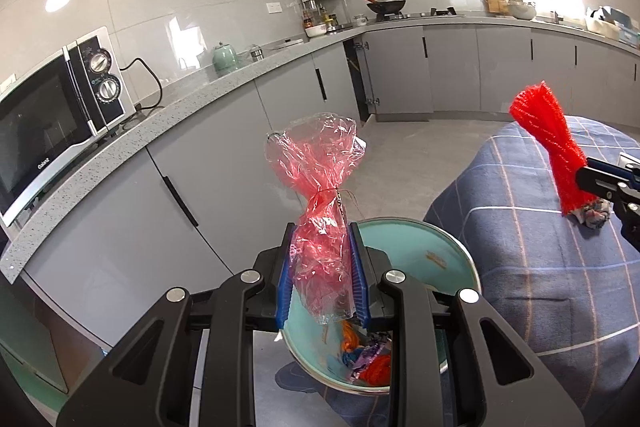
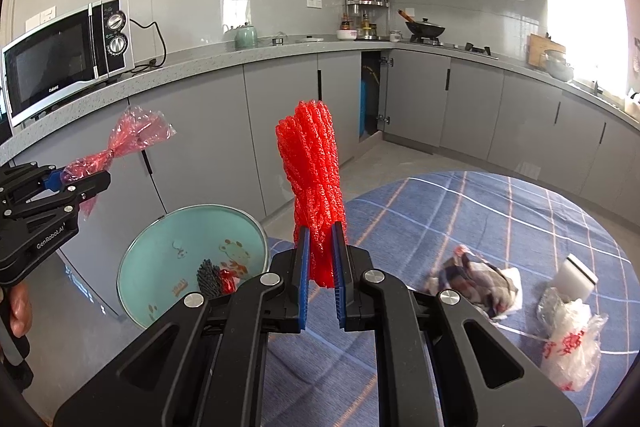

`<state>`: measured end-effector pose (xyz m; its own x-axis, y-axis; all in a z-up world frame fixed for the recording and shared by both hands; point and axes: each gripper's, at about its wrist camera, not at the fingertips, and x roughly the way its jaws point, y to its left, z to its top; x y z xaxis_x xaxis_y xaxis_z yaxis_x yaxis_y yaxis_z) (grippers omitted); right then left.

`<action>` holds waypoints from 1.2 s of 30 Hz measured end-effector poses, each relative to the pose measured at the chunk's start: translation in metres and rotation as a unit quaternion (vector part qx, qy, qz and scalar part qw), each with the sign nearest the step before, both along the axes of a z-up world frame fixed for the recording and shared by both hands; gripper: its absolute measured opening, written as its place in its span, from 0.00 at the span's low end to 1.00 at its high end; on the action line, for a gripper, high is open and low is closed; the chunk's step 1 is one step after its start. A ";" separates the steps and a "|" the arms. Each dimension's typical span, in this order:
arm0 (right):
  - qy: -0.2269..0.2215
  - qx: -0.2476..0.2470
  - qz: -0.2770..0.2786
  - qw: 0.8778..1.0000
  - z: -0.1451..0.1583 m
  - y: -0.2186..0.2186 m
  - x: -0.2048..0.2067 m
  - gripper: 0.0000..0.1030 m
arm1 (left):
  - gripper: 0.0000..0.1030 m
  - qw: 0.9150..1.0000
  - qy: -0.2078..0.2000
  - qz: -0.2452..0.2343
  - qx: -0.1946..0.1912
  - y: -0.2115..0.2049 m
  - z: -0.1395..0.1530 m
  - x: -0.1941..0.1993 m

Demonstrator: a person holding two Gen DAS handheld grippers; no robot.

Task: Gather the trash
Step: 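Carry the red plastic bag and red mesh bag over the teal bin, then open both grippers to drop both red bags into the bin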

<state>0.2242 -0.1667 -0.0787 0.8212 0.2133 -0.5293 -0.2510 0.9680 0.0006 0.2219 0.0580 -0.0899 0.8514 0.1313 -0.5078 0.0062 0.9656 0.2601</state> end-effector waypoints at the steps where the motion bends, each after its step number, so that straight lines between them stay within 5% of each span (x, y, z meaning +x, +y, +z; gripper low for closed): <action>1: 0.000 -0.001 0.001 1.000 -0.001 0.002 0.001 0.11 | 0.25 1.000 0.000 0.001 0.000 0.001 0.000 0.000; 36: 0.016 -0.016 0.047 0.999 -0.017 0.048 0.031 0.11 | 0.25 0.999 0.009 0.033 -0.003 0.022 -0.007 0.014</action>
